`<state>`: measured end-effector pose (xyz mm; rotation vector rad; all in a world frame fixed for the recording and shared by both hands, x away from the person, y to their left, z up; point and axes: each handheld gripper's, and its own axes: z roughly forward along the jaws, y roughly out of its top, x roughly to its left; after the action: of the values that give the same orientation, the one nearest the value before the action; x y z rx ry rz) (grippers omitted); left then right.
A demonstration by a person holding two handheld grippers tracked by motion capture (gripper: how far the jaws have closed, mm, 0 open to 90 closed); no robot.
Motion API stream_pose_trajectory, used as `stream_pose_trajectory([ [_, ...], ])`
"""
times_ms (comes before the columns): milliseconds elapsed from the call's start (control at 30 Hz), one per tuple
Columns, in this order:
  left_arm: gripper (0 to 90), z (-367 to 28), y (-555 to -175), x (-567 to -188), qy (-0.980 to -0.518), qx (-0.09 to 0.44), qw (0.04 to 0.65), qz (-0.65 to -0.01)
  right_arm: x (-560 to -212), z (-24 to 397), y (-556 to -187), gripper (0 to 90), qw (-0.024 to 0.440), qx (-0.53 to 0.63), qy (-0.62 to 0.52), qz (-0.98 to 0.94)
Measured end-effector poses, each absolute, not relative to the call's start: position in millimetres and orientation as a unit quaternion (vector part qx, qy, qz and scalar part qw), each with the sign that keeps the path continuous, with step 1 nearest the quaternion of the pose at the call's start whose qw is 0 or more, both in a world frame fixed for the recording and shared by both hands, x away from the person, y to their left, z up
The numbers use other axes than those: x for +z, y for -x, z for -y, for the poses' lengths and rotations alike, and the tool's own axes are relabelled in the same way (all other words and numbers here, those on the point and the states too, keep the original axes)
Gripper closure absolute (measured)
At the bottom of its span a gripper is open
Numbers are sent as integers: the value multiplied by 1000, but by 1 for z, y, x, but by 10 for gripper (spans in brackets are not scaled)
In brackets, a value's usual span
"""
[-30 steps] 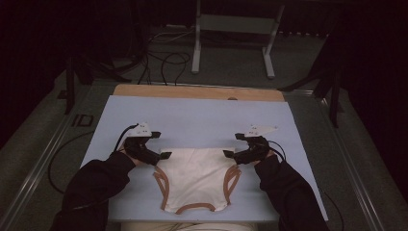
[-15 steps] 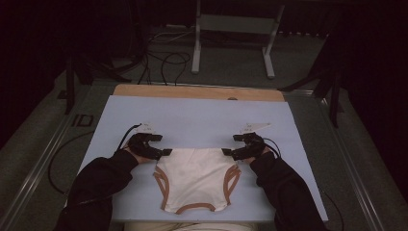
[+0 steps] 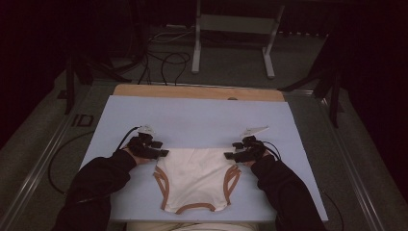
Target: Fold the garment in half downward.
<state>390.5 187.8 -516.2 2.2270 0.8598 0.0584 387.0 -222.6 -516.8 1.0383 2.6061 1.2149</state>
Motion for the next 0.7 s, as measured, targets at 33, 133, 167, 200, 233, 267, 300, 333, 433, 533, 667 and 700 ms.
stream_pose_trajectory([
  [33,511,-189,-390,-516,-867,19,368,-335,-517,223,-388,407,40,397,-338,-852],
  [133,563,-190,-389,-517,-868,18,365,-335,-517,223,-388,516,41,392,-335,-856],
  [167,577,-190,-389,-517,-868,19,365,-337,-517,223,-388,550,42,393,-337,-854],
  [200,609,-190,-389,-517,-867,18,366,-338,-516,223,-388,608,45,392,-338,-854],
  [233,634,-190,-390,-517,-866,17,366,-339,-516,224,-388,652,47,390,-339,-855],
  [267,654,-190,-390,-517,-866,16,365,-341,-515,225,-388,683,49,390,-337,-856],
  [300,691,-190,-391,-517,-866,16,364,-342,-515,226,-388,721,52,388,-336,-857],
  [333,712,-190,-391,-517,-867,15,364,-341,-515,226,-388,761,53,386,-338,-857],
  [433,811,-191,-392,-518,-867,8,362,-341,-514,226,-387,820,52,383,-334,-859],
  [533,877,-190,-393,-517,-864,3,363,-349,-513,223,-386,862,55,379,-330,-863],
  [667,890,-190,-392,-515,-861,17,366,-352,-510,223,-387,869,64,382,-328,-861],
  [700,890,-191,-392,-514,-860,21,368,-353,-509,224,-387,869,65,384,-329,-860],
])
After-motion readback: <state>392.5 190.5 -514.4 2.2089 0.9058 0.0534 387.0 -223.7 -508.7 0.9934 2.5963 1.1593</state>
